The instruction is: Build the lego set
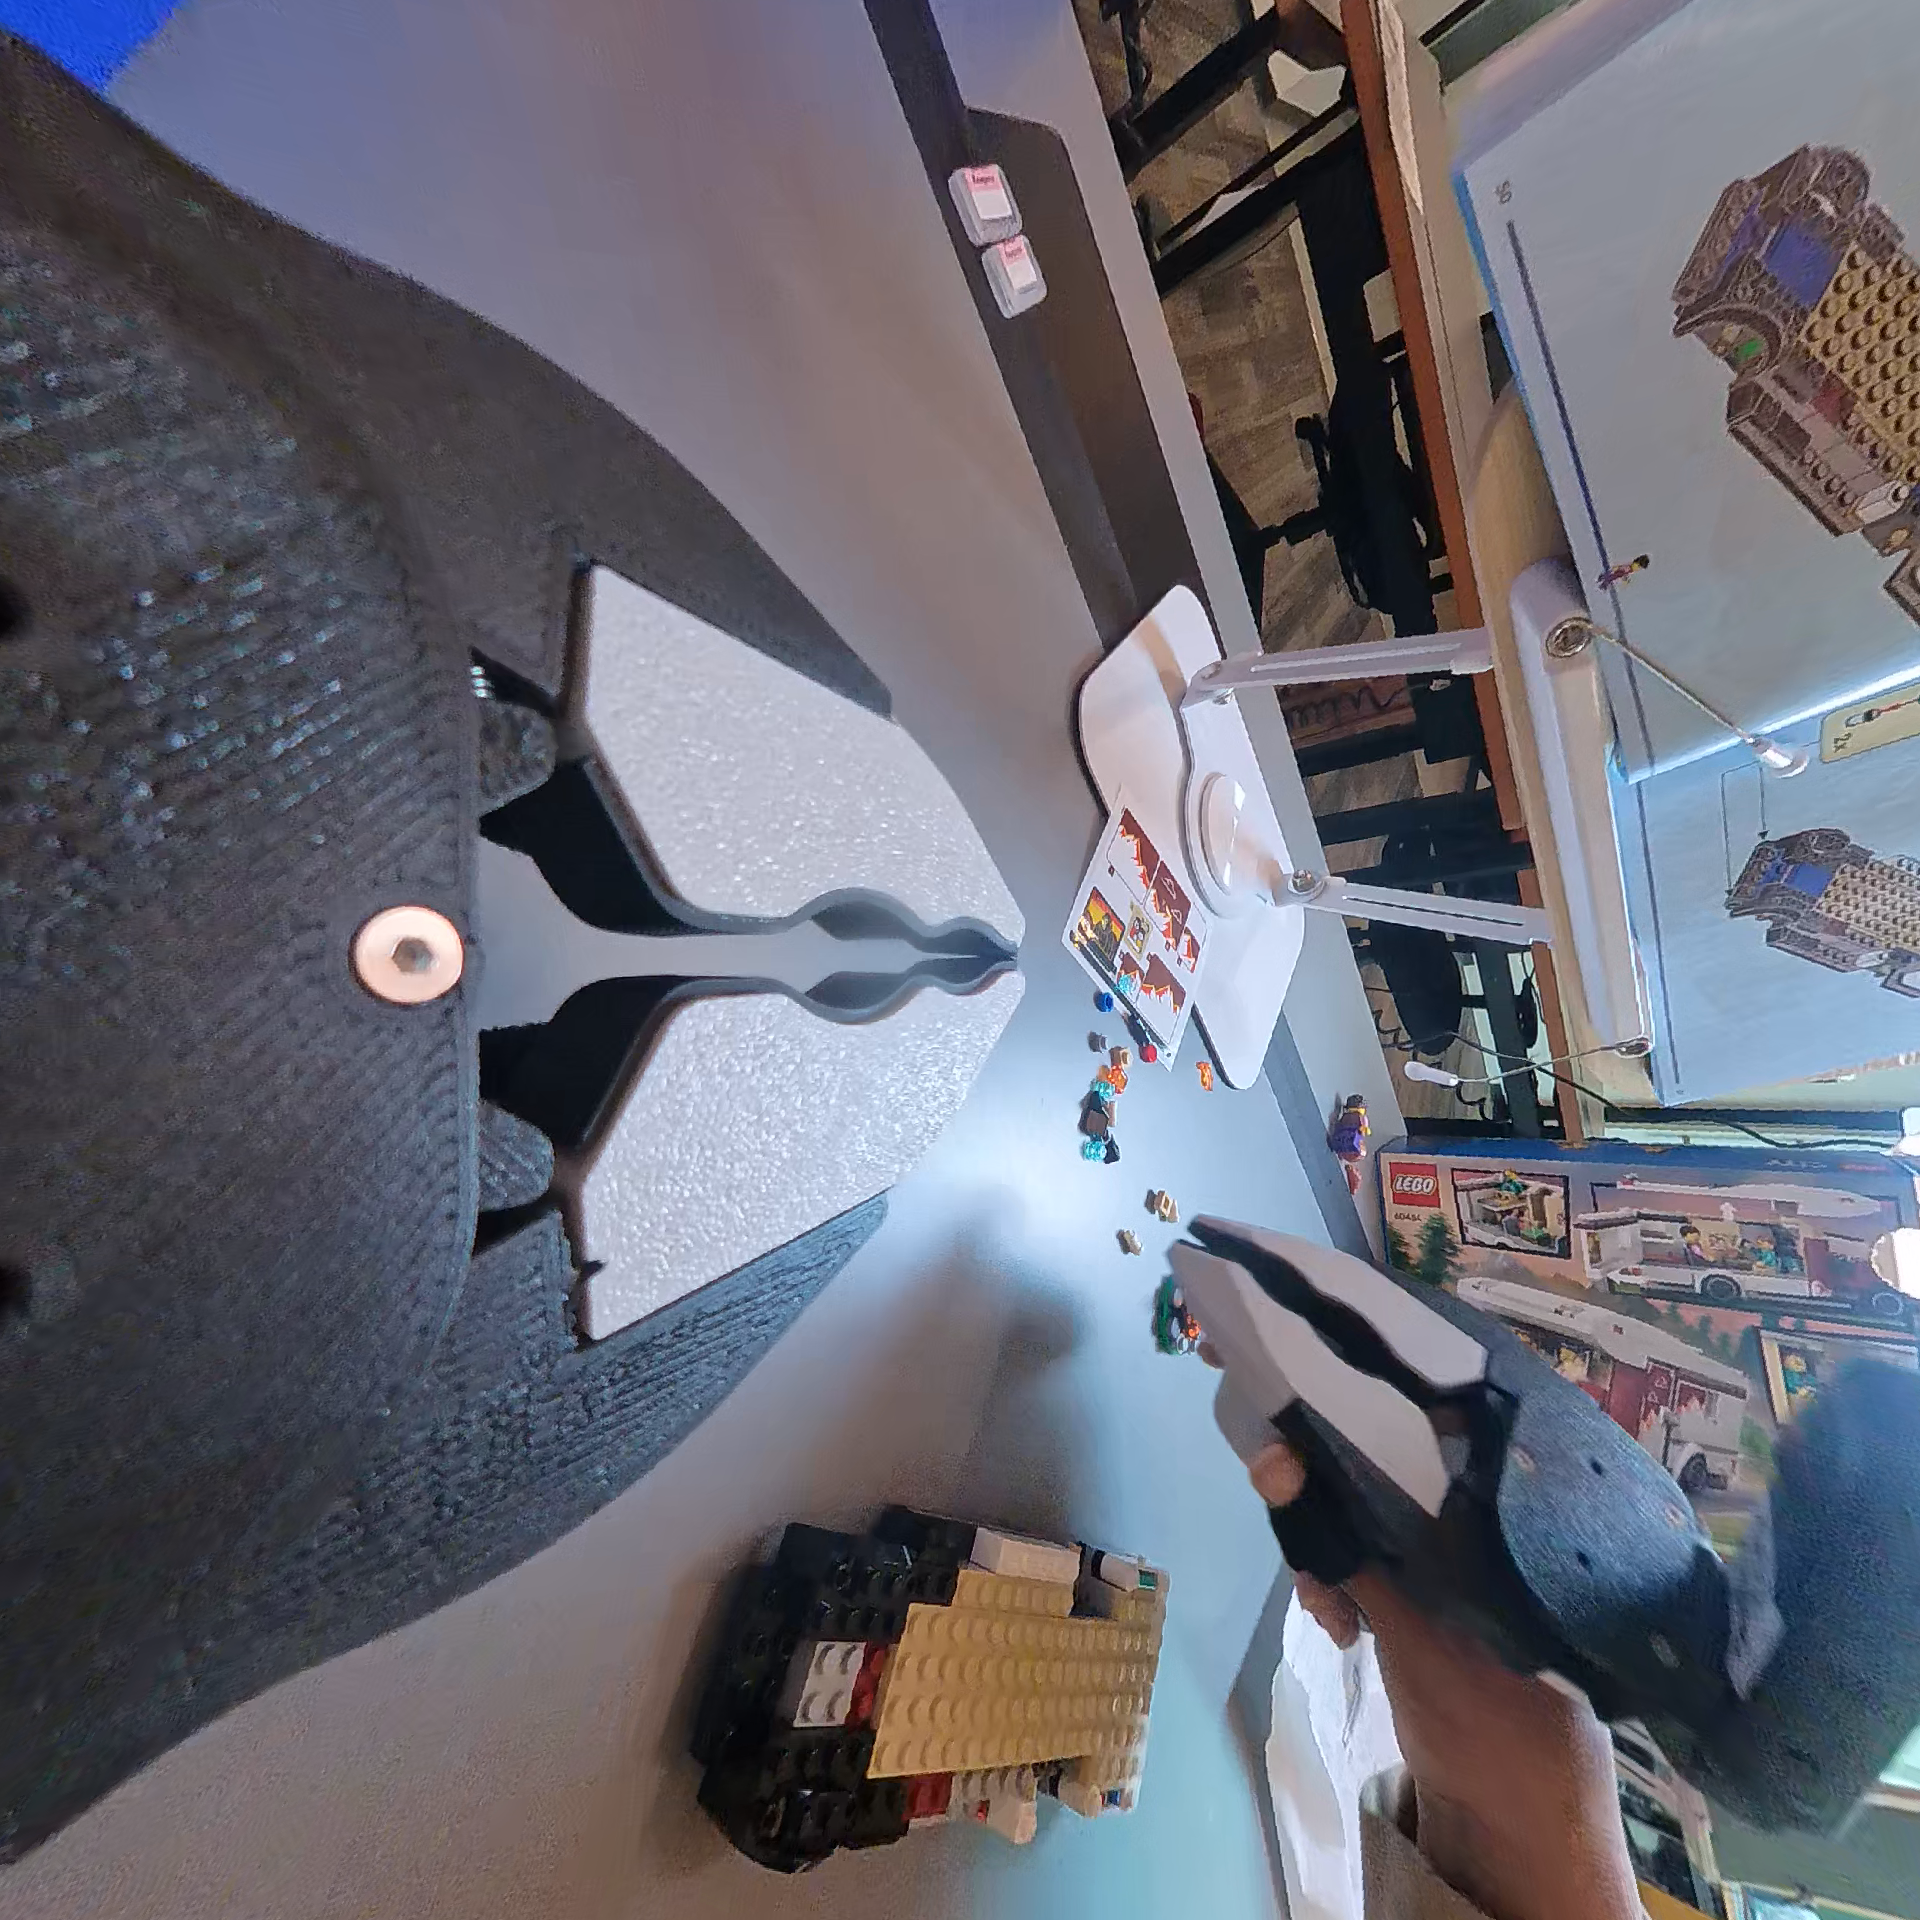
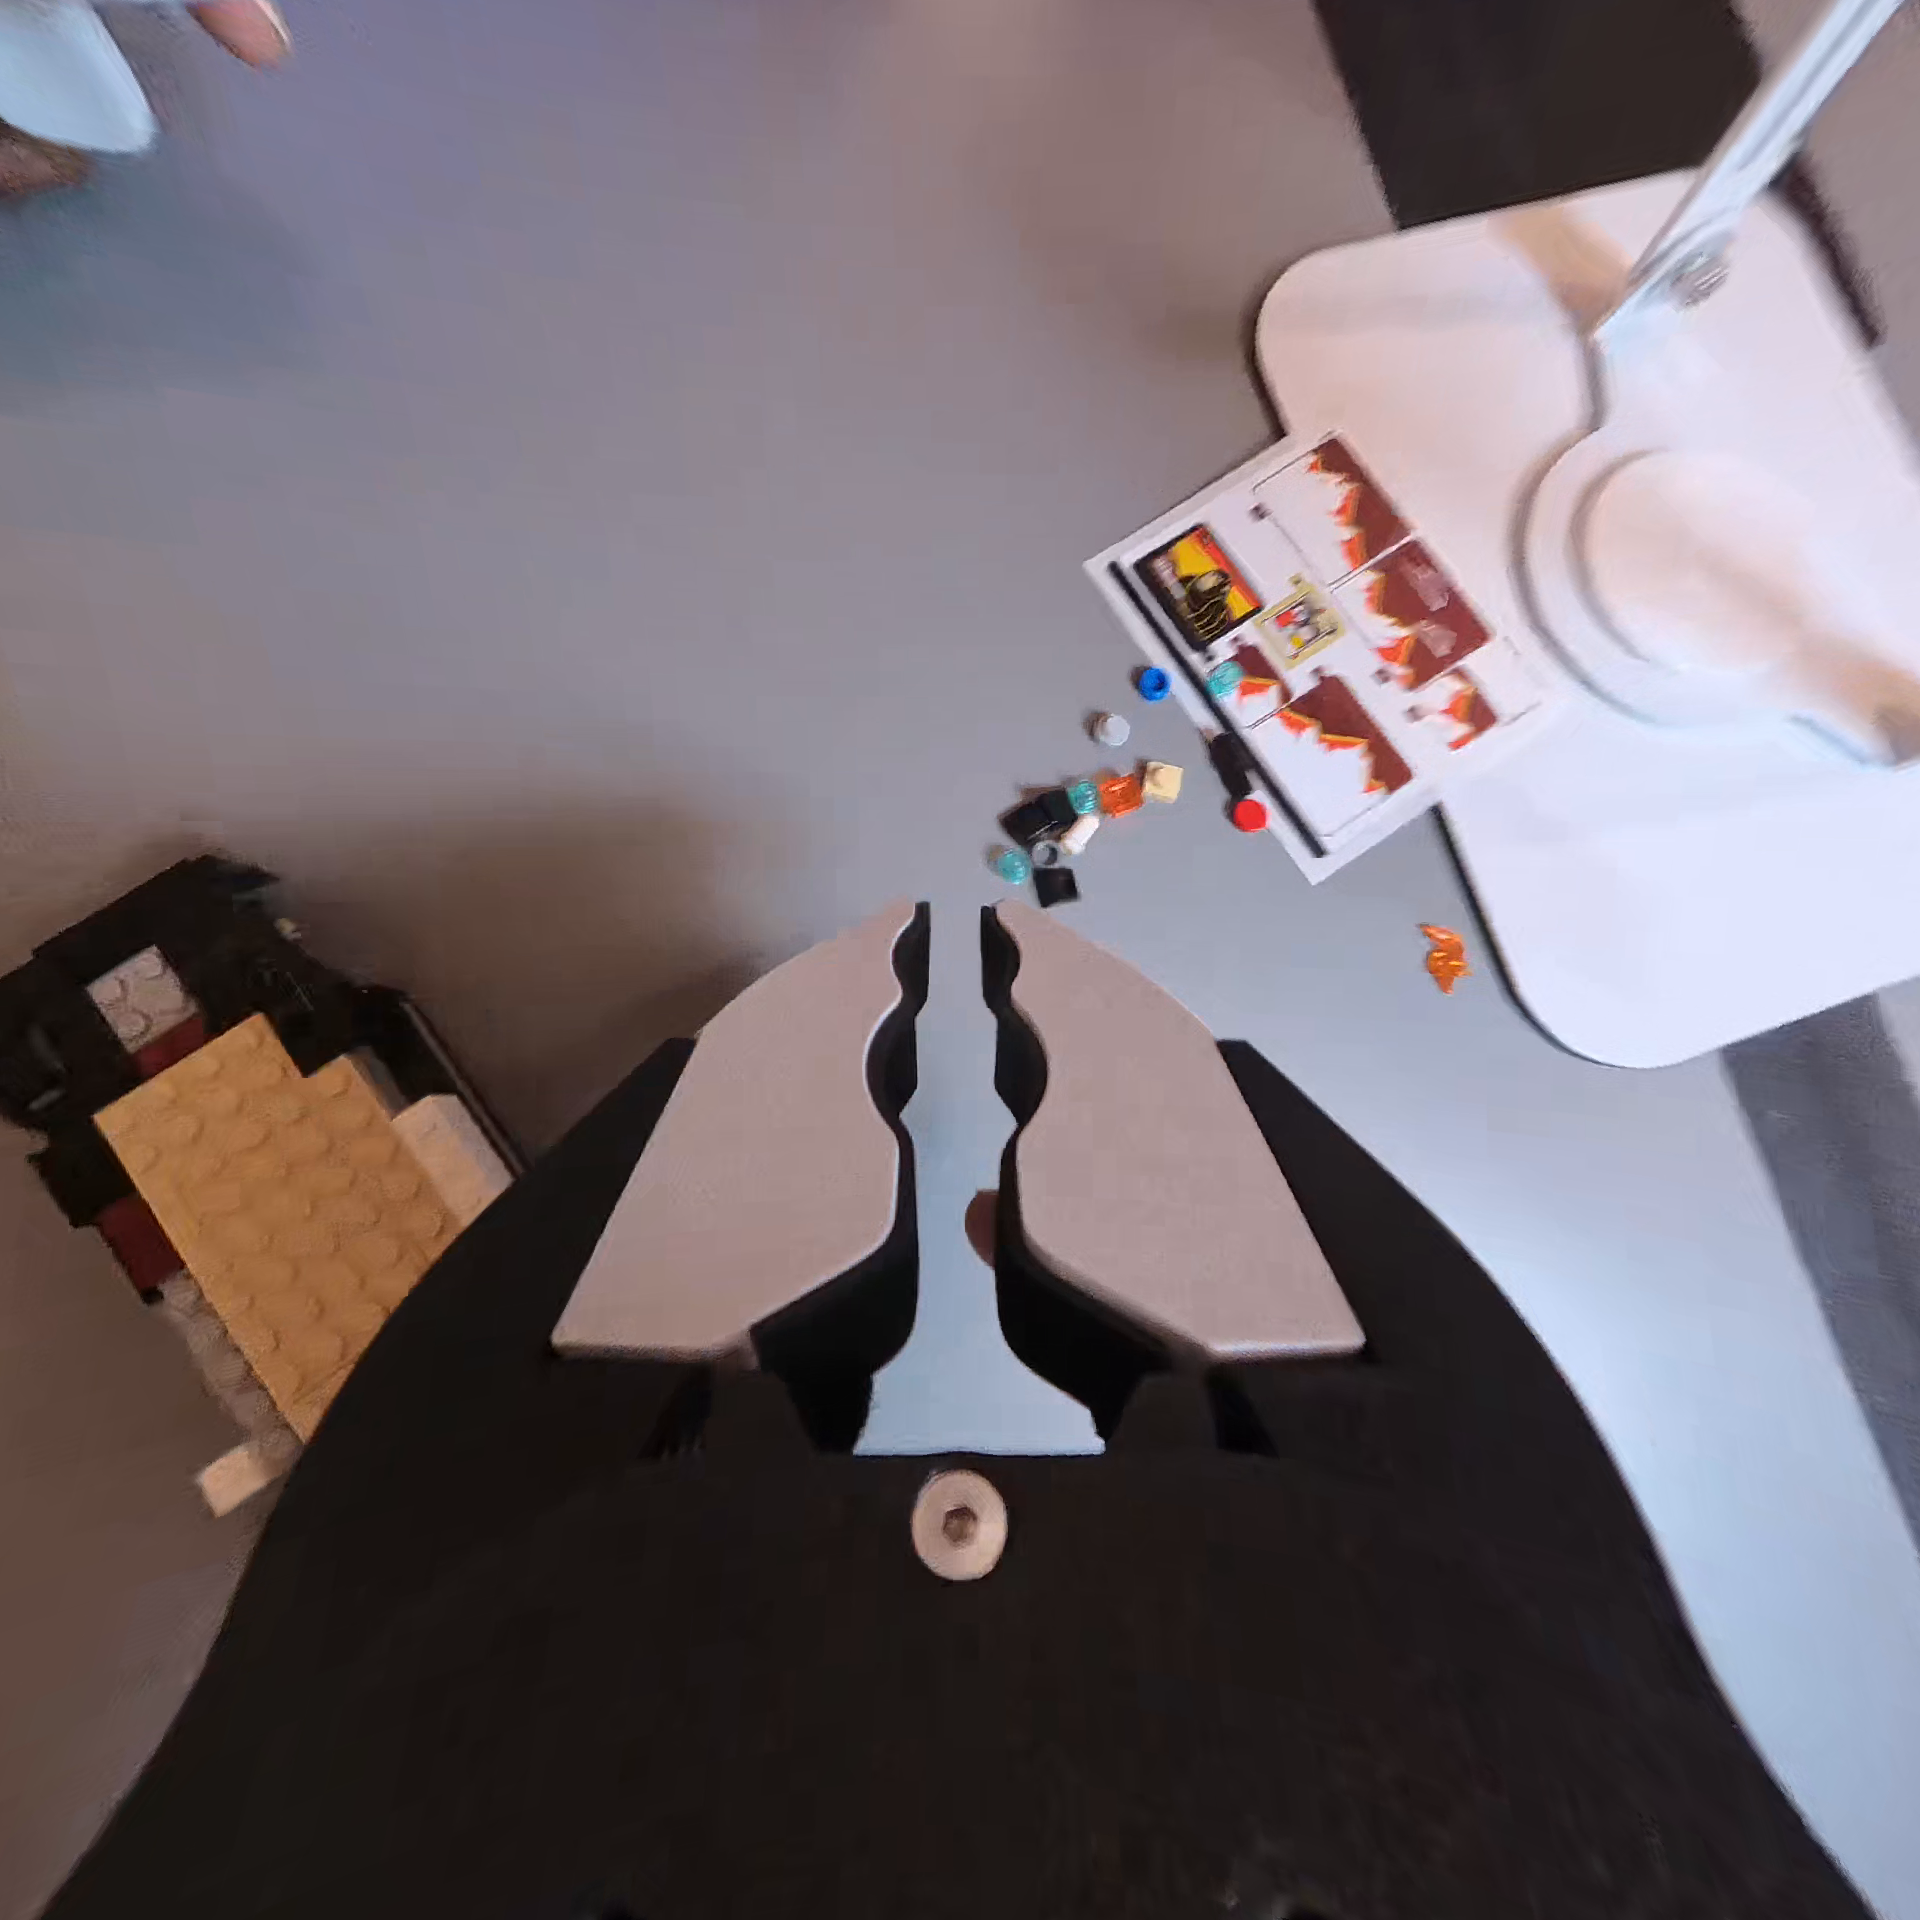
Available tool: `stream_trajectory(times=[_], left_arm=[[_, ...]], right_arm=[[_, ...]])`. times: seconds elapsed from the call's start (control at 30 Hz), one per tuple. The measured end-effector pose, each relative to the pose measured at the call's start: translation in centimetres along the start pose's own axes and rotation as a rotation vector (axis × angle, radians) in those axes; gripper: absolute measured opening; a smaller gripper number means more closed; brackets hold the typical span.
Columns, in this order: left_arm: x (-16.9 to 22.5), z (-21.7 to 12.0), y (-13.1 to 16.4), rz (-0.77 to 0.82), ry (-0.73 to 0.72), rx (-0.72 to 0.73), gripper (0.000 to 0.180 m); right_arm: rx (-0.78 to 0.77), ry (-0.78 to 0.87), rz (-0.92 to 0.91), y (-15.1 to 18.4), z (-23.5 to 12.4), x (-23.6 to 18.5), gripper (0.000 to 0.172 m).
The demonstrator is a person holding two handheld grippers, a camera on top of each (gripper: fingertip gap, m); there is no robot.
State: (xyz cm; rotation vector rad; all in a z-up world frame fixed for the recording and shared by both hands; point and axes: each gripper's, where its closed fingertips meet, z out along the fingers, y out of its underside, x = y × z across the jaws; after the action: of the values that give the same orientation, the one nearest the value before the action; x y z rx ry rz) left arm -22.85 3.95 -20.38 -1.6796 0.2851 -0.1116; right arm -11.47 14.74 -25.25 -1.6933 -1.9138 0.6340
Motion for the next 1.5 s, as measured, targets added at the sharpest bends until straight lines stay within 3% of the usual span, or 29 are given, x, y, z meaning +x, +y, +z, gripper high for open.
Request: stream_trajectory(times=[0.2,1.0,1.5], left_arm=[[0.6,-0.2,-0.2,0.013,0.025,0.007,0.000],[1.5,0.2,0.3,0.035,0.064,-0.022,0.000],[1.6,0.2,0.5,0.050,0.067,-0.032,0.000]], right_arm=[[-0.167,-0.035,0.103,1.9,2.7,-0.3,0.014],[-0.148,-0.009,0.126,1.2,3.8,1.3,0.017],[-0.136,-0.055,0.081,1.1,3.5,0.5,0.007]])
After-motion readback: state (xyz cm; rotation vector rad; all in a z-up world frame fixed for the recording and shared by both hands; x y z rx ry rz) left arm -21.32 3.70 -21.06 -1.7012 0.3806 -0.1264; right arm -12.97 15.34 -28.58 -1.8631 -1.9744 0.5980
